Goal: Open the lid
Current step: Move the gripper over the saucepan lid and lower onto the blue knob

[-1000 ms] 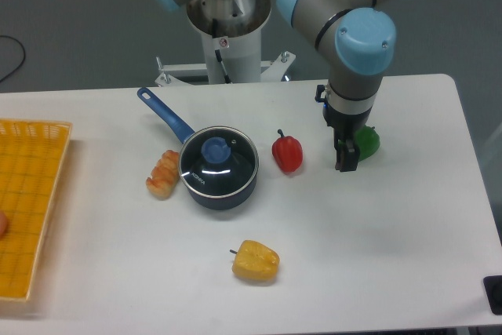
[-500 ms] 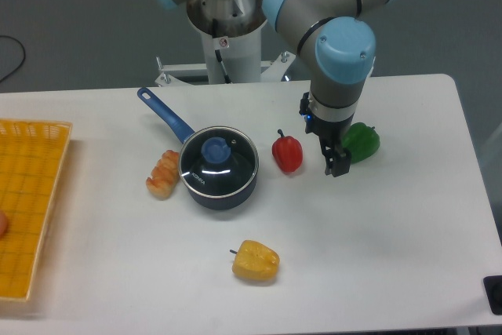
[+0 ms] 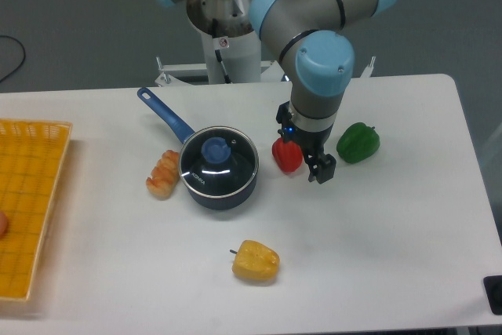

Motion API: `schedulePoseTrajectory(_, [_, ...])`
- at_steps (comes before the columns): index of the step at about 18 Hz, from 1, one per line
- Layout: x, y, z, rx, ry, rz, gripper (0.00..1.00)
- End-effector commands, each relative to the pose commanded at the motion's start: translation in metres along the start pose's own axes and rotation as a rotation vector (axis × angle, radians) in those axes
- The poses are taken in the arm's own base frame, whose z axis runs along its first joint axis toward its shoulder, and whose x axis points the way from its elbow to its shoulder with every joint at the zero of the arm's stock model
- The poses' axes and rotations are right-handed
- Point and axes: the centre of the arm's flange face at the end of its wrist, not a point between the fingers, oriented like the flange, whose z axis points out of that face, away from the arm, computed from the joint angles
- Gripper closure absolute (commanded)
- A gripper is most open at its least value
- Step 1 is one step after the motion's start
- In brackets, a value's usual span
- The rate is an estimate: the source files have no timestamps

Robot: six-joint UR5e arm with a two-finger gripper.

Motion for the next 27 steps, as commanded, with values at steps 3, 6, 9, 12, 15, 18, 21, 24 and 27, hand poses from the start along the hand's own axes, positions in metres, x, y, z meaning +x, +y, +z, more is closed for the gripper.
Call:
schedulePoseTrajectory(3, [0.012,-0.034,0.007,-0.014,0.004,0.033,0.00])
schedulePoseTrajectory(6, [0.019,-0.046,0.009,-0.038,0.004,-0.003,0.00])
schedulePoseTrajectory(9, [0.038,-0.060,0.022,-0.056,0.038,0.037,0.00])
schedulePoseTrajectory(12, [0.062,-0.082,0.035,-0.098,0.061,0.077,0.00])
schedulePoseTrajectory(15, [0.082,-0.085,0.043,-0.102,0.080,0.023,0.00])
schedulePoseTrajectory(18, [0.090,-0.080,0.045,-0.111,0.114,0.019,0.00])
schedulePoseTrajectory(21, [0.101,-0.084,0.038,-0.115,0.106,0.032,0.00])
schedulePoseTrajectory(24, [0.102,-0.086,0.038,-0.113,0.109,0.044,0.00])
schedulePoseTrajectory(27, [0.102,-0.089,0.037,-0.112,0.101,0.041,0.00])
